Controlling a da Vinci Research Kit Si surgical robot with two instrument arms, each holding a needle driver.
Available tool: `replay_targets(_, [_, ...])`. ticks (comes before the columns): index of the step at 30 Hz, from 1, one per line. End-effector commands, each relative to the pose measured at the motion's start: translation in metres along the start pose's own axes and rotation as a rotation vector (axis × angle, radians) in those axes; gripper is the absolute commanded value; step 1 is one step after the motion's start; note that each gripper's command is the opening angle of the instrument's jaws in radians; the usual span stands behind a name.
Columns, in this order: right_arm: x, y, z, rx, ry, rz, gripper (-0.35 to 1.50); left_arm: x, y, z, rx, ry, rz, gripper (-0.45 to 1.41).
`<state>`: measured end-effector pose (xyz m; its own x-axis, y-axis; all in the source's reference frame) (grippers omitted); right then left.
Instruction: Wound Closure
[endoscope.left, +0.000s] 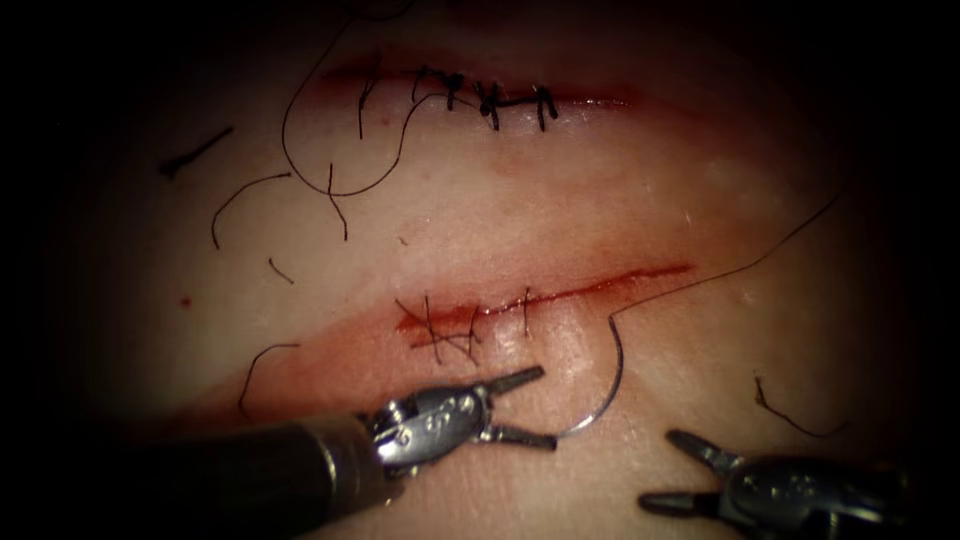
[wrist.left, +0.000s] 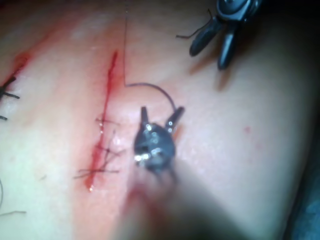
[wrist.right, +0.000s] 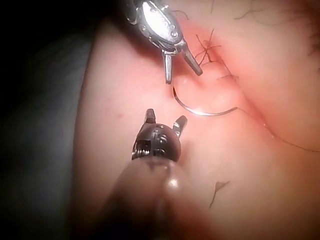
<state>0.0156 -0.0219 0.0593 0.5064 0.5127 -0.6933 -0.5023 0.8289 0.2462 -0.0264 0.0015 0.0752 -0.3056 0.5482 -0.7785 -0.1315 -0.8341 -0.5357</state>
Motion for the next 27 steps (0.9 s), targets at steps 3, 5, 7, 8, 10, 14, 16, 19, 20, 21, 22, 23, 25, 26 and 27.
replay_targets(3, [-0.0004, -0.0008, 0.0005, 0.006, -0.002, 0.011, 1.45, -0.0013, 0.0005, 0.0013, 0.005, -0.037, 0.003, 0.52])
replay_targets(5, [-0.0004, -0.0009, 0.0005, 0.007, -0.005, 0.017, 1.45, -0.0019, 0.0007, 0.0018, 0.010, -0.069, 0.007, 0.51])
replay_targets(7, [-0.0003, -0.0009, 0.0006, 0.006, -0.005, 0.017, 1.45, -0.0023, 0.0009, 0.0022, 0.020, -0.086, 0.022, 0.51])
replay_targets(8, [-0.0003, -0.0010, 0.0006, 0.006, -0.005, 0.017, 1.45, -0.0025, 0.0009, 0.0024, 0.028, -0.103, 0.035, 0.51])
replay_targets(10, [-0.0003, -0.0011, 0.0006, 0.007, -0.004, 0.017, 1.45, -0.0029, 0.0010, 0.0028, 0.037, -0.130, 0.049, 0.51])
replay_targets(14, [-0.0002, -0.0012, 0.0005, 0.008, -0.003, 0.016, 1.43, -0.0033, 0.0009, 0.0034, 0.069, -0.198, 0.094, 0.51])
replay_targets(16, [-0.0002, -0.0013, 0.0006, 0.007, -0.003, 0.016, 1.43, -0.0033, 0.0006, 0.0035, 0.092, -0.222, 0.112, 0.51])
replay_targets(19, [-0.0003, -0.0015, 0.0007, 0.007, -0.005, 0.015, 1.43, -0.0032, 0.0002, 0.0037, 0.118, -0.243, 0.121, 0.49])
replay_targets(20, [-0.0003, -0.0016, 0.0007, 0.008, -0.008, 0.015, 1.43, -0.0033, 0.0001, 0.0037, 0.122, -0.251, 0.131, 0.49])
replay_targets(21, [-0.0003, -0.0016, 0.0007, 0.008, -0.007, 0.015, 1.43, -0.0033, 0.0001, 0.0038, 0.131, -0.259, 0.129, 0.47])
replay_targets(22, [-0.0003, -0.0017, 0.0008, 0.008, -0.007, 0.014, 1.43, -0.0033, 0.0000, 0.0038, 0.135, -0.267, 0.134, 0.44])
replay_targets(23, [-0.0003, -0.0017, 0.0007, 0.010, -0.010, 0.014, 1.43, -0.0033, 0.0000, 0.0038, 0.136, -0.275, 0.144, 0.39])
replay_targets(25, [-0.0002, -0.0017, 0.0007, 0.010, -0.010, 0.014, 1.43, -0.0033, 0.0001, 0.0037, 0.138, -0.296, 0.164, 0.14])
replay_targets(26, [-0.0002, -0.0017, 0.0007, 0.010, -0.010, 0.020, 1.43, -0.0033, 0.0001, 0.0037, 0.137, -0.304, 0.179, 0.00])
replay_targets(27, [-0.0002, -0.0017, 0.0006, 0.010, -0.010, 0.020, 1.43, -0.0033, 0.0002, 0.0036, 0.137, -0.312, 0.189, -0.15])
